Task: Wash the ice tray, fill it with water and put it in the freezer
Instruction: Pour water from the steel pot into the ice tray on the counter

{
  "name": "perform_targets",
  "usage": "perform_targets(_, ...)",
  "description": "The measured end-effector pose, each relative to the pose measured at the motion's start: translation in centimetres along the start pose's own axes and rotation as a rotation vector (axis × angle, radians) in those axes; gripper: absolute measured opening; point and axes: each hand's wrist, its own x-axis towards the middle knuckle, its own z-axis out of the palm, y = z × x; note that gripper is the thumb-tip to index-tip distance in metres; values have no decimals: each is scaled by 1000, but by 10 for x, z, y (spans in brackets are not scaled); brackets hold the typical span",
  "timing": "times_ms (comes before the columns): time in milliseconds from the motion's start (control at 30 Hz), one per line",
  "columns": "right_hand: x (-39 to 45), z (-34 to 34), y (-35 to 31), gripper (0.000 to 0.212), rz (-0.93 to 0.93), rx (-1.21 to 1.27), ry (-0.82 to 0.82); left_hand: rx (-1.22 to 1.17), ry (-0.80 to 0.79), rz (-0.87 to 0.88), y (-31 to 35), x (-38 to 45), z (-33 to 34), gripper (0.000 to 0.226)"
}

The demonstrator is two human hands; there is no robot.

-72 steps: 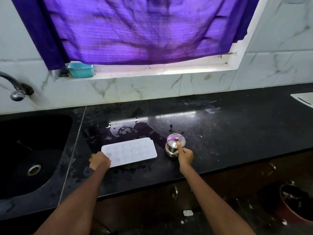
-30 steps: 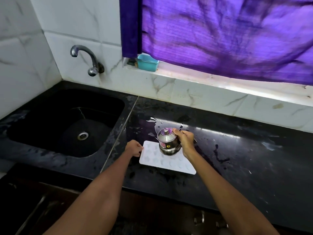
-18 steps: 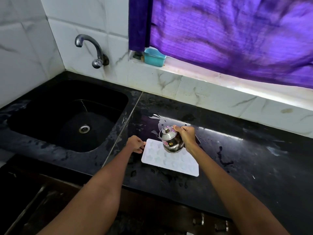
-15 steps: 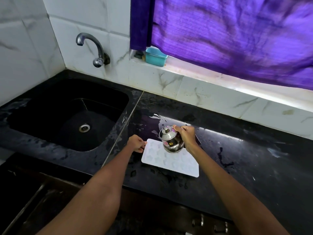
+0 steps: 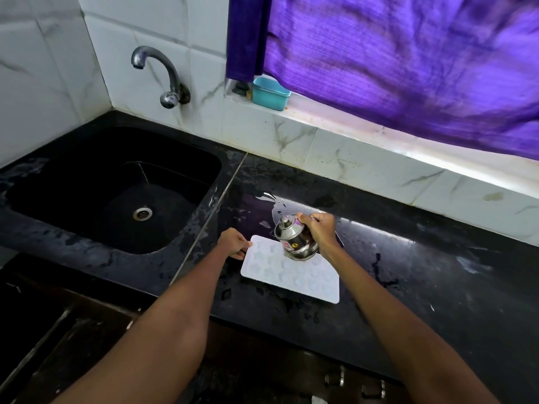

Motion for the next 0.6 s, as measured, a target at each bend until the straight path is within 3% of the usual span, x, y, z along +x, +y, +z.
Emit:
perform_targets(267,-1,1,-2,48,-31,-52,4,4,18,9,2,-4,3,24)
perform_targets(400,-1,0,-2,38,-25,-69,-3,-8,17,4,1,-5,3,18)
perform_targets(600,-1,0,-2,36,-23,-81,-7,2,33,5,1,-6,4,29)
